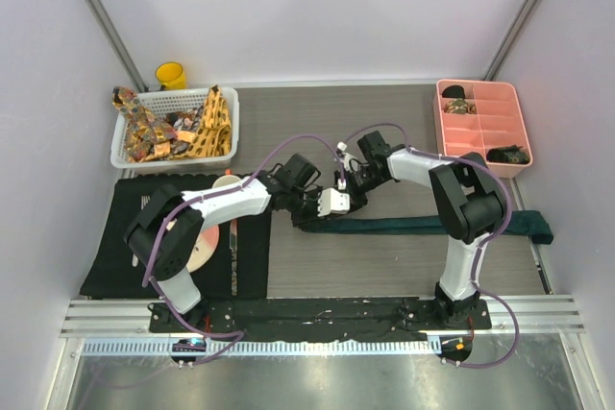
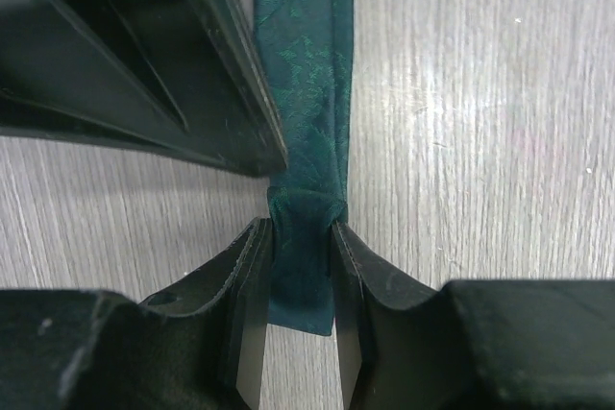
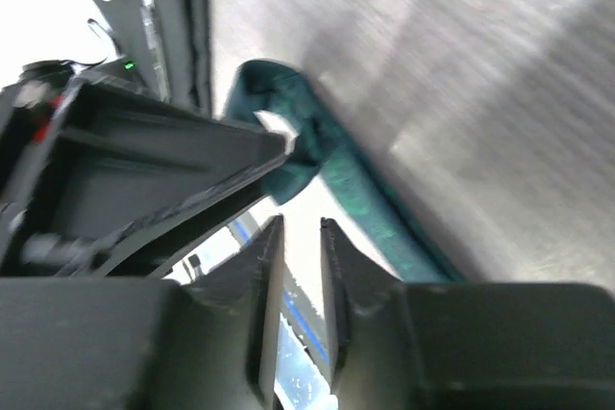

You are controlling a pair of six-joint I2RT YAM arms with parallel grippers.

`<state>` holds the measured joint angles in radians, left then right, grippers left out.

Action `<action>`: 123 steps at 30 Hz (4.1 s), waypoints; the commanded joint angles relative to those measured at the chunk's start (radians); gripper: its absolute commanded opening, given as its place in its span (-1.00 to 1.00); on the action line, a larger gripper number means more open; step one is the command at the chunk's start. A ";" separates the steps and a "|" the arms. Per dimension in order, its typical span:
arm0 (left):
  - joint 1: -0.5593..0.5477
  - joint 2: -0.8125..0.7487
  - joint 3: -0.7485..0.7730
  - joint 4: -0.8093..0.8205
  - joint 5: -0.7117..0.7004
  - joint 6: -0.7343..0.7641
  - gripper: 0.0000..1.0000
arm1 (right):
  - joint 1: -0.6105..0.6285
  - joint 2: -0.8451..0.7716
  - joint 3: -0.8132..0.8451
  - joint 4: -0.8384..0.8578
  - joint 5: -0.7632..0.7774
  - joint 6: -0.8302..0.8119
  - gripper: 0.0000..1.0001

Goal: Roll the ties
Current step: Roll the tie at the center of the board.

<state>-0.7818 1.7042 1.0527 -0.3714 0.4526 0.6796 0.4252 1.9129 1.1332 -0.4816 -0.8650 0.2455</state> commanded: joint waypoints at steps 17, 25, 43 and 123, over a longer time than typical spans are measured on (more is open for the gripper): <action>-0.001 -0.026 -0.013 0.123 -0.038 -0.098 -0.33 | 0.001 0.058 -0.039 0.161 -0.155 0.178 -0.31; -0.001 -0.025 -0.016 0.126 -0.029 -0.106 -0.34 | 0.001 0.067 -0.047 0.231 -0.172 0.248 -0.24; -0.001 -0.041 -0.039 0.169 -0.028 -0.118 -0.35 | 0.000 0.106 -0.061 0.301 -0.146 0.340 -0.28; -0.017 0.152 0.135 -0.057 -0.040 -0.025 -0.38 | -0.025 0.091 0.005 0.061 -0.048 0.086 -0.96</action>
<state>-0.7986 1.8324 1.1545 -0.3904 0.4511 0.6342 0.4118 2.0315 1.1149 -0.3946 -0.9039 0.3603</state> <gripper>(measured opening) 0.316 0.023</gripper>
